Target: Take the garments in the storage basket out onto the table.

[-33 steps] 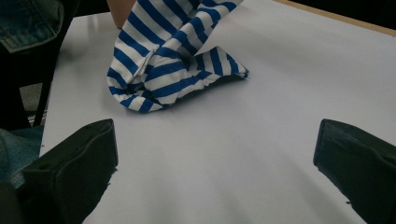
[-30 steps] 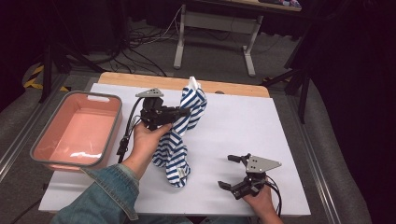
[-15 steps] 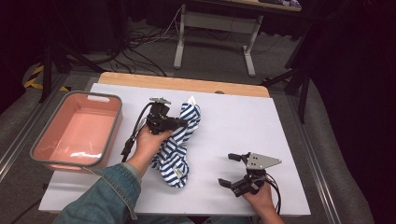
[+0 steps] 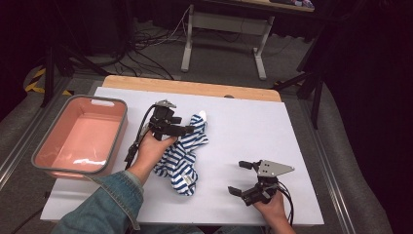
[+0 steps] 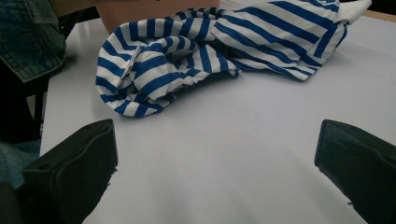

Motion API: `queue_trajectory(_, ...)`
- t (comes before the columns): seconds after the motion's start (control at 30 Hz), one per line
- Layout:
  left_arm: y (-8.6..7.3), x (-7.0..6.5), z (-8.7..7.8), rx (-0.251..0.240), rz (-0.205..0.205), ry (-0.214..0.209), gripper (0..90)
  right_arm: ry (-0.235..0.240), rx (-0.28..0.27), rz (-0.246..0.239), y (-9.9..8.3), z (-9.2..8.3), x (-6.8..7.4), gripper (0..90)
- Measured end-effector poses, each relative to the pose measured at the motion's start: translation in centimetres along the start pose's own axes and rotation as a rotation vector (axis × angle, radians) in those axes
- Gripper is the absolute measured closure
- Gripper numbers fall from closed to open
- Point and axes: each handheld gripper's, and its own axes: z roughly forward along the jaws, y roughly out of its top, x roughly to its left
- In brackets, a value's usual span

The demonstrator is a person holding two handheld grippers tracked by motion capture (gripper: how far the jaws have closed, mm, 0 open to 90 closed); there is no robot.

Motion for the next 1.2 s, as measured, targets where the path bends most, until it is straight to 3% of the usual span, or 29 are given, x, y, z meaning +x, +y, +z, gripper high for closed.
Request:
queue_trajectory(0.23,0.3,-2.4,0.1,0.05,0.124,-0.037,39.3,-0.005,0.006,-0.006,0.1,0.1,0.2,0.0)
queue_trajectory(0.37,0.1,-3.6,1.2,0.131,0.209,-0.065,48.1,0.0,0.006,-0.008,0.0,0.1,0.3,0.0)
queue_trajectory(0.47,0.0,-3.7,1.9,0.179,0.223,-0.079,52.1,0.004,0.008,-0.008,0.0,0.1,0.3,0.0)
queue_trajectory(0.63,-0.4,-3.4,3.1,0.27,0.255,-0.026,51.8,0.011,0.012,-0.005,-0.1,0.2,0.3,0.0)
queue_trajectory(0.83,-0.8,-2.4,3.7,0.328,0.252,0.035,46.7,0.02,0.016,-0.012,-0.1,0.4,0.5,0.0)
queue_trajectory(1.0,-1.2,-1.3,4.0,0.377,0.262,0.117,41.2,0.025,0.018,-0.014,-0.1,0.5,0.5,0.0)
queue_trajectory(1.2,-1.4,-0.5,3.7,0.399,0.263,0.18,51.3,0.031,0.02,-0.014,0.0,0.7,0.5,0.0)
